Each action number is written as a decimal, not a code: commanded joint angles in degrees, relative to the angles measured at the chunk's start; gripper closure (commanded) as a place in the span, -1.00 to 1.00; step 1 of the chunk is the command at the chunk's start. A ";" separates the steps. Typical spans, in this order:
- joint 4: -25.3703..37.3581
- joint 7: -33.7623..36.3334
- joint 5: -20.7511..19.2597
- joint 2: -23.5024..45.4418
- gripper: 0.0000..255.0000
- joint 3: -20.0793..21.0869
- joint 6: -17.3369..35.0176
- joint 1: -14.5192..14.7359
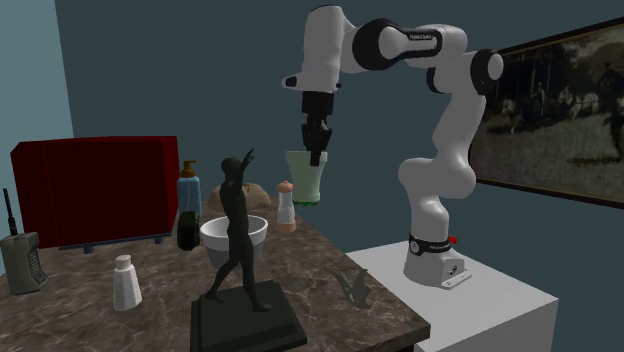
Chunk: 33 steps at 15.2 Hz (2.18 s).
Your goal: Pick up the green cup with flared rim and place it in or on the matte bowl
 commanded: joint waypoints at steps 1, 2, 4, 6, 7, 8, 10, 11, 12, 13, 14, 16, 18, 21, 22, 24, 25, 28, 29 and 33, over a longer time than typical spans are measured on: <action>4.14 -1.21 -0.49 3.79 1.00 -0.85 -0.23 -0.56; 6.22 -1.91 -0.72 5.74 1.00 -1.35 -0.30 -0.85; 10.57 -3.30 -1.06 9.66 1.00 -2.31 -0.60 -1.40; 15.21 -4.70 -1.25 13.64 1.00 -3.19 -1.13 -1.92; 17.65 -5.40 -1.29 15.65 1.00 -3.62 -1.48 -2.17; 20.17 -6.10 -1.29 17.70 1.00 -4.02 -1.89 -2.43; 25.50 -7.51 -1.21 21.87 1.00 -4.78 -2.91 -2.94; 28.32 -8.22 -1.12 24.01 1.00 -5.15 -3.53 -3.20; 31.26 -8.93 -1.00 26.20 1.00 -5.49 -4.22 -3.48; 34.34 -9.63 -0.84 28.45 1.00 -5.83 -4.99 -3.76; 37.57 -10.34 -0.66 30.76 1.00 -6.14 -5.85 -4.06; 43.62 -11.57 -0.28 34.97 1.00 -6.63 -7.60 -4.63; 41.55 -11.42 -0.33 34.58 1.00 -6.62 -5.92 -4.64; 38.67 -11.21 -0.38 34.15 1.00 -6.62 -3.48 -4.64; 37.74 -11.14 -0.40 34.03 1.00 -6.62 -2.68 -4.64; 35.96 -11.00 -0.44 33.84 1.00 -6.62 -1.09 -4.65; 35.10 -10.94 -0.46 33.77 1.00 -6.63 -0.30 -4.65; 32.62 -10.74 -0.51 33.64 1.00 -6.64 2.04 -4.66; 31.83 -10.68 -0.53 33.62 1.00 -6.64 2.81 -4.66; 28.83 -10.43 -0.61 33.68 1.00 -6.65 5.86 -4.68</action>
